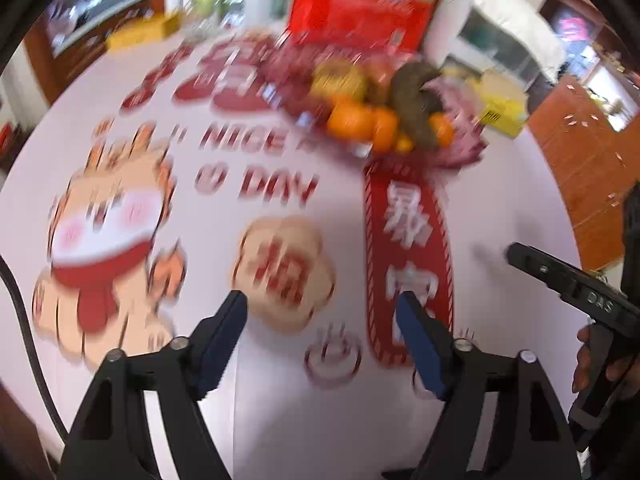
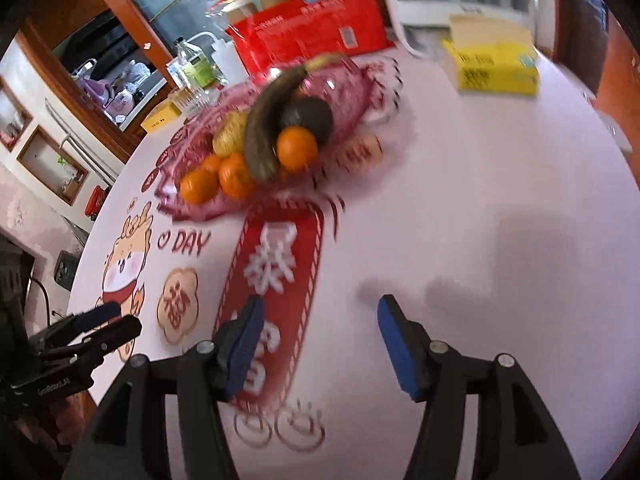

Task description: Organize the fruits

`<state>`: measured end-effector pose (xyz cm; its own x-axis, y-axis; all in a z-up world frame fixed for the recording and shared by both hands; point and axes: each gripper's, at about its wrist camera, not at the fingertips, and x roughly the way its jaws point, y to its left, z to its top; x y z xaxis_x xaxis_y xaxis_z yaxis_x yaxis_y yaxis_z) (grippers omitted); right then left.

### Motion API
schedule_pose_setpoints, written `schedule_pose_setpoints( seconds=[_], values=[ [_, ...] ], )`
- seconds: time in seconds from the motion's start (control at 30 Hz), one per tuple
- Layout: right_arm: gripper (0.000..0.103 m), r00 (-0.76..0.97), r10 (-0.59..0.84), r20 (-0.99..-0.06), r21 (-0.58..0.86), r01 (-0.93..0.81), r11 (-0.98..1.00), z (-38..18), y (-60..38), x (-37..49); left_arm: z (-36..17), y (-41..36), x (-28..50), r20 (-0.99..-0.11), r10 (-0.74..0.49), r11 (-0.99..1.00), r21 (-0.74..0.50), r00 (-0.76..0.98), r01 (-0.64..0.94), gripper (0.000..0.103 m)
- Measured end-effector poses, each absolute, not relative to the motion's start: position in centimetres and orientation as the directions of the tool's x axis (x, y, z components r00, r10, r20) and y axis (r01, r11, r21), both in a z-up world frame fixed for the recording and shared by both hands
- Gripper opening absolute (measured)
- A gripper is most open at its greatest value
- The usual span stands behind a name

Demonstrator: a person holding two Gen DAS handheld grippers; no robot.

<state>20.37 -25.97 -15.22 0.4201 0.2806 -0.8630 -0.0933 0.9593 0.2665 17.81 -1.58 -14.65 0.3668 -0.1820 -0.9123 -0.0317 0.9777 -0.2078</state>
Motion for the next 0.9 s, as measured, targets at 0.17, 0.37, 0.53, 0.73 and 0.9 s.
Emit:
schedule_pose_setpoints(
  seconds=[0.17,0.37,0.53,0.73,0.9],
  values=[
    [0.063,0.377,0.251,-0.892,0.247,-0.059,0.967,-15.4,-26.8,16.5,-14.4,0.1,14.4,-0.937,-0.152,0.978,-0.188,0.315,-0.086,0.082],
    [0.064,0.354,0.259,-0.899,0.264,-0.035,0.964,-13.7,-25.3,11.9,-12.0,1.5,12.0,-0.943,-0.139,0.985,-0.164,0.301,-0.059,0.082],
    [0.065,0.330,0.254,-0.909,0.261,-0.025,0.965,-11.8,-22.2,9.0,-8.3,2.7,10.6,-0.928,-0.165,0.985,-0.175,0.335,0.001,0.085],
    [0.066,0.362,0.285,-0.888,0.291,-0.039,0.956,-8.3,-17.7,7.0,-4.0,4.5,10.0,-0.901,-0.219,0.976,-0.206,0.375,0.073,0.089],
    [0.072,0.414,0.293,-0.862,0.313,-0.020,0.949,-5.0,-14.8,5.3,-2.0,5.7,9.4,-0.892,-0.205,0.979,-0.188,0.403,0.081,0.090]
  ],
)
